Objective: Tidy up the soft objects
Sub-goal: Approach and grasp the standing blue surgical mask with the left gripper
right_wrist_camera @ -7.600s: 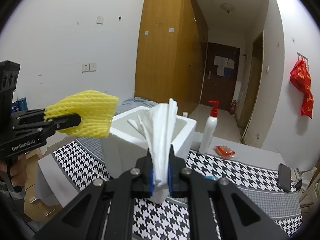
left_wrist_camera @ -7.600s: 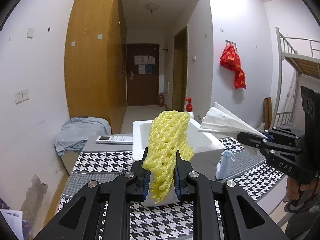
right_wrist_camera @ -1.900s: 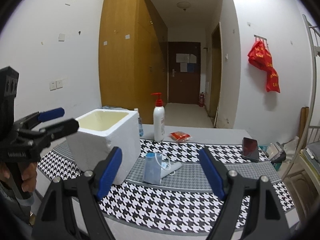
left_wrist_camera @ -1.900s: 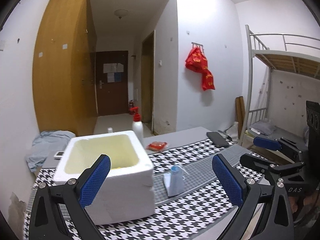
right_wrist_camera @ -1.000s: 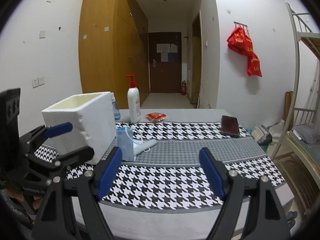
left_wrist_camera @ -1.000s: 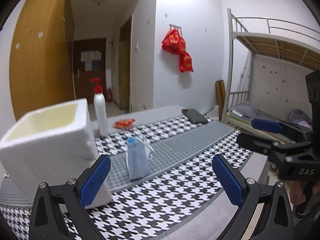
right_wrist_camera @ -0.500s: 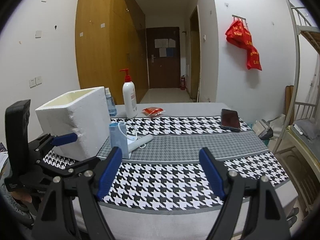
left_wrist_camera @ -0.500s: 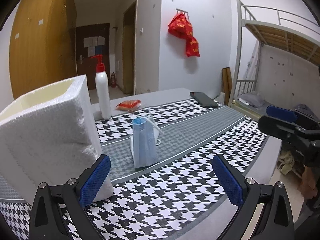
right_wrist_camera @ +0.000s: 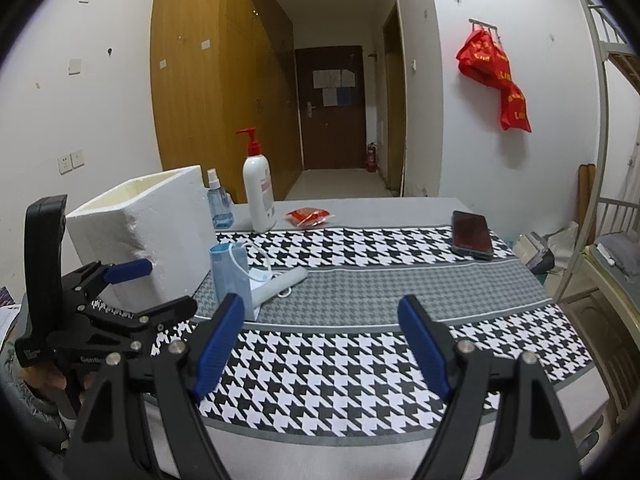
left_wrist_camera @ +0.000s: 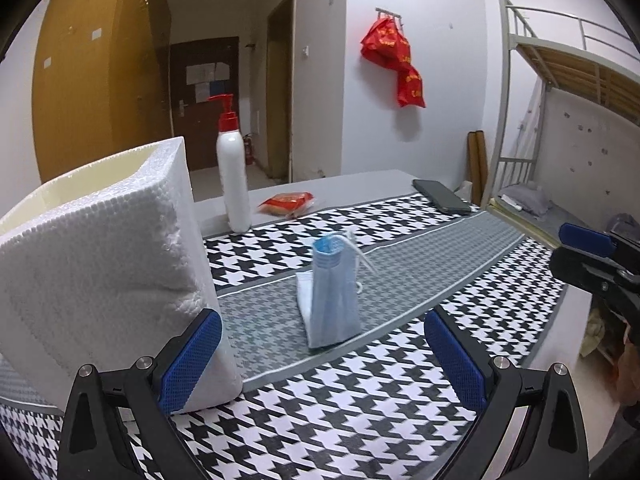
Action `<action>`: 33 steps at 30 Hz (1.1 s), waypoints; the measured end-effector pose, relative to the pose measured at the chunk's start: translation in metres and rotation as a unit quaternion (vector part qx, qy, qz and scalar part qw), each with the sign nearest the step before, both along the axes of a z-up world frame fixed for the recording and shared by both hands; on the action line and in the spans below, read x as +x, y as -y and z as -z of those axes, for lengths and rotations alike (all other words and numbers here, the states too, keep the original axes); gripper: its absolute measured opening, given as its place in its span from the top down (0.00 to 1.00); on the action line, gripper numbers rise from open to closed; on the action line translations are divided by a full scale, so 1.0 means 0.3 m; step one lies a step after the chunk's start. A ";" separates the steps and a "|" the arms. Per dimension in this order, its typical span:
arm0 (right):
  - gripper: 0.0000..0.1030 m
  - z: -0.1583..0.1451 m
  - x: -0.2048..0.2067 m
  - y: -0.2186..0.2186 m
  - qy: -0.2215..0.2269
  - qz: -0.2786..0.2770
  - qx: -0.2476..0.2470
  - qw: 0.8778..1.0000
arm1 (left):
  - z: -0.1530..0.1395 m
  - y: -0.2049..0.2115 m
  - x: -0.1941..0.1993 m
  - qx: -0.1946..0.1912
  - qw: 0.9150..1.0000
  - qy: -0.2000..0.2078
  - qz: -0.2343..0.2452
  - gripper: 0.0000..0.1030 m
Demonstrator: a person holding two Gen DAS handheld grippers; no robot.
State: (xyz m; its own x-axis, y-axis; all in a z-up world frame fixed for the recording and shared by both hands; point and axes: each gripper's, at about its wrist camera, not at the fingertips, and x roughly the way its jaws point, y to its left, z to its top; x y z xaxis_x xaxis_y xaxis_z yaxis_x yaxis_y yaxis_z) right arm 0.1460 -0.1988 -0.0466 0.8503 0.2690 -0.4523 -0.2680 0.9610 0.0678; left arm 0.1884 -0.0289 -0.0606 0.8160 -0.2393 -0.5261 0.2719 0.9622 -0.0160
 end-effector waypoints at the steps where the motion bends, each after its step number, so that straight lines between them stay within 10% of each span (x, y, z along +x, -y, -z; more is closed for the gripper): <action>1: 0.20 0.004 0.008 0.000 -0.002 -0.001 0.000 1.000 | 0.002 -0.001 0.004 0.001 1.000 -0.001 0.000 0.01; 14: 0.20 0.047 0.080 0.007 -0.023 -0.012 0.008 1.000 | 0.044 0.052 0.076 0.013 0.999 -0.039 -0.004 0.05; 33: 0.20 0.082 0.147 0.017 -0.042 -0.033 0.008 0.999 | 0.096 0.077 0.173 0.018 0.996 -0.085 -0.021 0.43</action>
